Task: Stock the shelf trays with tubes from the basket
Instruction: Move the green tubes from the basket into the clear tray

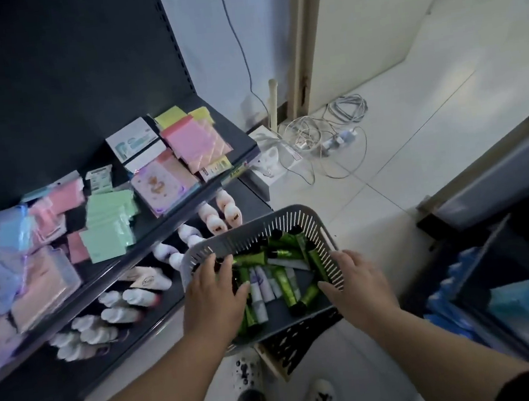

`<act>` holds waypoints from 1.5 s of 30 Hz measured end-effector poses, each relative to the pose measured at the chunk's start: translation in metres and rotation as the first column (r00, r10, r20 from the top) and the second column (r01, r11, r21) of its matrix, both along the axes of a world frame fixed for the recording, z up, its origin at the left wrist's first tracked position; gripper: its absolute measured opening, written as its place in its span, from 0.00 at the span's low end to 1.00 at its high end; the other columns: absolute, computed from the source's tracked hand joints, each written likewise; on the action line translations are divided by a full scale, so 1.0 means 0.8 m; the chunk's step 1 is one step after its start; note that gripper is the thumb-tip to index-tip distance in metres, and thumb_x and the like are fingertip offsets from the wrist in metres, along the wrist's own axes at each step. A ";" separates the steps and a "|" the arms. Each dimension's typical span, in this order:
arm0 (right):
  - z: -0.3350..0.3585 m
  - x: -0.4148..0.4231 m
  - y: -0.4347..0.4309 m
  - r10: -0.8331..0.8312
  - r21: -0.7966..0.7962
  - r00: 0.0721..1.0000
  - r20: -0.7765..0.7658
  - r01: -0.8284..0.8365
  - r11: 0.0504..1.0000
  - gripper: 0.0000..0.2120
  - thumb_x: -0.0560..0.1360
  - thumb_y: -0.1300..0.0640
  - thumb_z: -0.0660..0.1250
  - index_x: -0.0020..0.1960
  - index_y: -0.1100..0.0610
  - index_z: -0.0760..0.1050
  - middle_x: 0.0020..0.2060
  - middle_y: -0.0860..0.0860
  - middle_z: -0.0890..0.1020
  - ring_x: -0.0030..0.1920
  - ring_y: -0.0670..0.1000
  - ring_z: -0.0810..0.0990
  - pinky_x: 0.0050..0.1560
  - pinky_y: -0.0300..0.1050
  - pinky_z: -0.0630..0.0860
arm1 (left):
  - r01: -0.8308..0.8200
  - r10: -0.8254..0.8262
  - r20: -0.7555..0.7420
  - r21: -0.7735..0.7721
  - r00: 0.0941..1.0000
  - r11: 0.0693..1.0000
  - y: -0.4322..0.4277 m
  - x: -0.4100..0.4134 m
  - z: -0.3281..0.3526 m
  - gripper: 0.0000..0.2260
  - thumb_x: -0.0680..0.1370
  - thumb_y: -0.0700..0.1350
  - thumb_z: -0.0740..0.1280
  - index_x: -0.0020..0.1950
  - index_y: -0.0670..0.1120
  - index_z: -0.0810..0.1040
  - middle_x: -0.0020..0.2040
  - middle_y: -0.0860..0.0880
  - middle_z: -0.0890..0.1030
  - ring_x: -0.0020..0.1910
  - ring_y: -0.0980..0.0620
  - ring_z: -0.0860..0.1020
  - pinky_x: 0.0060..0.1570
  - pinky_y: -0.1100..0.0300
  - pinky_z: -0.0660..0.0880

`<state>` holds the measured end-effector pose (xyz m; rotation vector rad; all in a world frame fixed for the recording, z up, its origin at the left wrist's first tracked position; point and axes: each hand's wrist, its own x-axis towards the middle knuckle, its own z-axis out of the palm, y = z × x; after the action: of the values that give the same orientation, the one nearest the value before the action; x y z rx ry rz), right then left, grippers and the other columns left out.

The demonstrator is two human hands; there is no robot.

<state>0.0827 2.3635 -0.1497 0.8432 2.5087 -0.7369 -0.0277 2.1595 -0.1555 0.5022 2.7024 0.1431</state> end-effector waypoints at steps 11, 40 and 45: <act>-0.165 -0.076 -0.032 0.036 -0.176 0.992 0.118 -0.015 0.984 0.28 0.78 0.46 0.64 0.75 0.47 0.59 0.71 0.47 0.66 0.68 0.51 0.68 0.64 0.46 0.69 | -0.151 0.149 0.243 -0.009 0.959 0.988 -0.004 -0.051 -0.192 0.29 0.81 0.54 0.59 0.78 0.50 0.51 0.78 0.48 0.50 0.76 0.46 0.52 0.72 0.52 0.56; -0.334 -0.138 -0.075 0.039 -0.225 0.918 0.395 0.055 0.973 0.28 0.78 0.60 0.61 0.74 0.57 0.53 0.61 0.61 0.75 0.59 0.60 0.76 0.49 0.45 0.70 | 0.300 -0.299 0.235 0.031 0.925 0.953 0.004 -0.108 -0.269 0.25 0.79 0.35 0.56 0.76 0.47 0.58 0.75 0.49 0.61 0.74 0.49 0.57 0.69 0.56 0.63; -0.344 -0.142 -0.090 0.061 -0.297 0.926 0.373 0.057 0.953 0.27 0.76 0.52 0.66 0.70 0.57 0.59 0.63 0.57 0.74 0.62 0.59 0.75 0.55 0.44 0.72 | 0.256 -0.275 0.217 0.111 0.937 0.960 0.002 -0.099 -0.263 0.24 0.80 0.35 0.54 0.76 0.48 0.58 0.76 0.51 0.60 0.75 0.51 0.55 0.70 0.61 0.56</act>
<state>-0.0307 2.2917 -0.4246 0.7843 1.9911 -0.8408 -0.1071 2.1612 -0.3658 0.8172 2.3828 0.2220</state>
